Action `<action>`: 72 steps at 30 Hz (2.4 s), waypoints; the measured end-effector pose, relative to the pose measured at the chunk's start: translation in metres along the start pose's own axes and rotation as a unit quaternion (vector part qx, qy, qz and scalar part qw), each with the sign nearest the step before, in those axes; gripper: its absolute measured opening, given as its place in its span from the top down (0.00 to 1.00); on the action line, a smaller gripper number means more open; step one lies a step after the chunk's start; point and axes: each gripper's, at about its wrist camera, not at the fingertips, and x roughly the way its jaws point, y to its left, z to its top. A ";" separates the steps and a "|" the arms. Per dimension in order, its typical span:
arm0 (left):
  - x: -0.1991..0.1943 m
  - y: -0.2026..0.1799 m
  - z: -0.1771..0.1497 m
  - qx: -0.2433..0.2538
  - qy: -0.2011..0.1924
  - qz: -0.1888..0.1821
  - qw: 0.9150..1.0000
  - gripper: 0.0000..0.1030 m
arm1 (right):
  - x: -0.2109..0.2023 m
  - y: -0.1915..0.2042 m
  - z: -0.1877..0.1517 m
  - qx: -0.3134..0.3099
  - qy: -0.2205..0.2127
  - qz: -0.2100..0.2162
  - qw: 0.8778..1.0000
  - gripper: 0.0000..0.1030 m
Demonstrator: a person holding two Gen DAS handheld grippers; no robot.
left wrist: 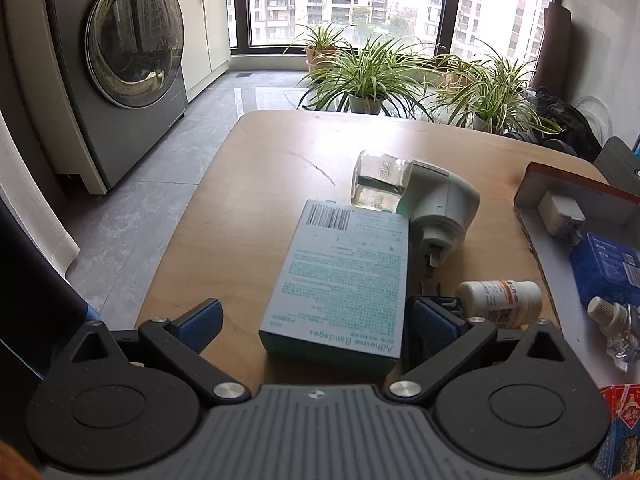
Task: Organize rigid objects
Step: 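Move the left tool to the teal bandage box on the table, then grasp the teal bandage box with the left tool while the right tool grasps the white pill bottle, then carry the bandage box and pill bottle in both tools over the tray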
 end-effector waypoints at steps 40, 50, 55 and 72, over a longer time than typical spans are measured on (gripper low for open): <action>-0.033 0.010 -0.020 -0.027 -0.037 -0.030 0.999 0.30 | 0.107 0.042 0.011 -0.013 0.042 -0.031 0.999 0.33; -0.073 -0.010 -0.025 -0.025 -0.066 -0.037 0.997 0.30 | 0.035 0.026 0.008 -0.002 -0.008 -0.033 0.999 0.33; -0.090 -0.037 -0.028 -0.020 -0.076 -0.066 0.995 0.30 | -0.008 0.009 0.001 0.002 -0.028 -0.048 0.998 0.33; -0.115 -0.141 -0.039 0.026 -0.081 -0.149 0.985 0.30 | -0.112 -0.096 -0.039 0.075 -0.083 -0.132 0.985 0.33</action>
